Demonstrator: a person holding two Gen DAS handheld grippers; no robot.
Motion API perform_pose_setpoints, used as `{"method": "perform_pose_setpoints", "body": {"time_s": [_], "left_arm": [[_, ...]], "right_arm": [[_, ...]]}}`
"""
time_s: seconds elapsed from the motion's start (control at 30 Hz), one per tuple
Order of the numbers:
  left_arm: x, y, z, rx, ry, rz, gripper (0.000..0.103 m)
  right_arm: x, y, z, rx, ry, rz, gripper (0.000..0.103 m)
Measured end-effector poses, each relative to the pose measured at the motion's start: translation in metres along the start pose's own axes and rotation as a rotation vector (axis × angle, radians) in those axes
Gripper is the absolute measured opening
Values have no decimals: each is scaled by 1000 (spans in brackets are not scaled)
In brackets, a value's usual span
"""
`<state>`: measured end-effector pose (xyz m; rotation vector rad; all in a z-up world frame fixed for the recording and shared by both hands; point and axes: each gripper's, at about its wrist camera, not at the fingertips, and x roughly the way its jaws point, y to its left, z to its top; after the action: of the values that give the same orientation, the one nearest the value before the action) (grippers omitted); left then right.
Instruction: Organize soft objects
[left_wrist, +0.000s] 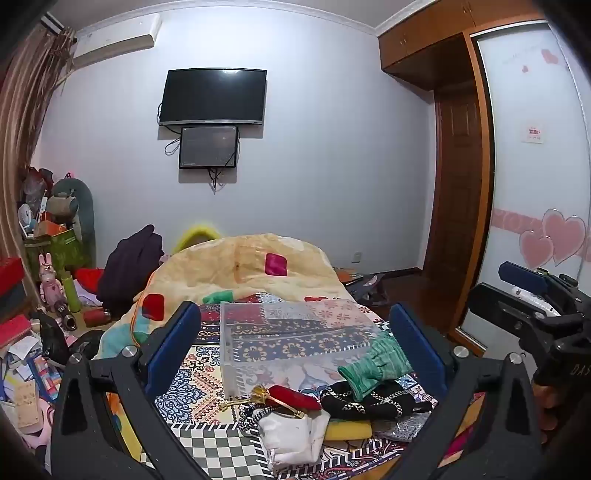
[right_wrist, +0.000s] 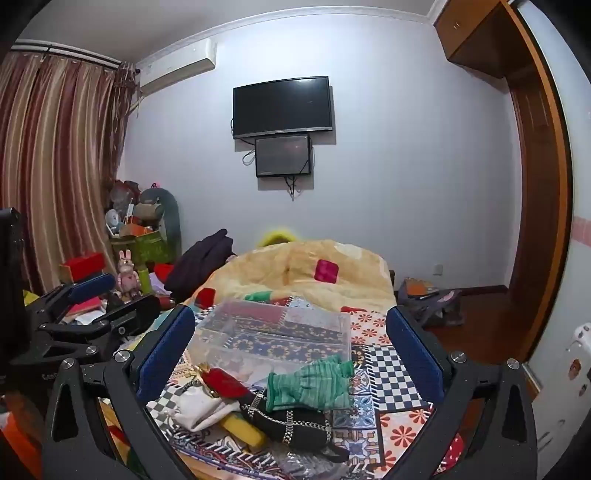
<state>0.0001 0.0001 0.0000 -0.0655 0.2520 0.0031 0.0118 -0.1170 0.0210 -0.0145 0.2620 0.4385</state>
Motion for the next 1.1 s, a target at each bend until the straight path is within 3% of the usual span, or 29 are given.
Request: {"method": "perform_pose_setpoints", "body": {"time_s": [1.1], "left_arm": [[-7,-11,3,43,-14,-7,103]], "right_arm": [[-8,0,3,7,-19,8,103]]}}
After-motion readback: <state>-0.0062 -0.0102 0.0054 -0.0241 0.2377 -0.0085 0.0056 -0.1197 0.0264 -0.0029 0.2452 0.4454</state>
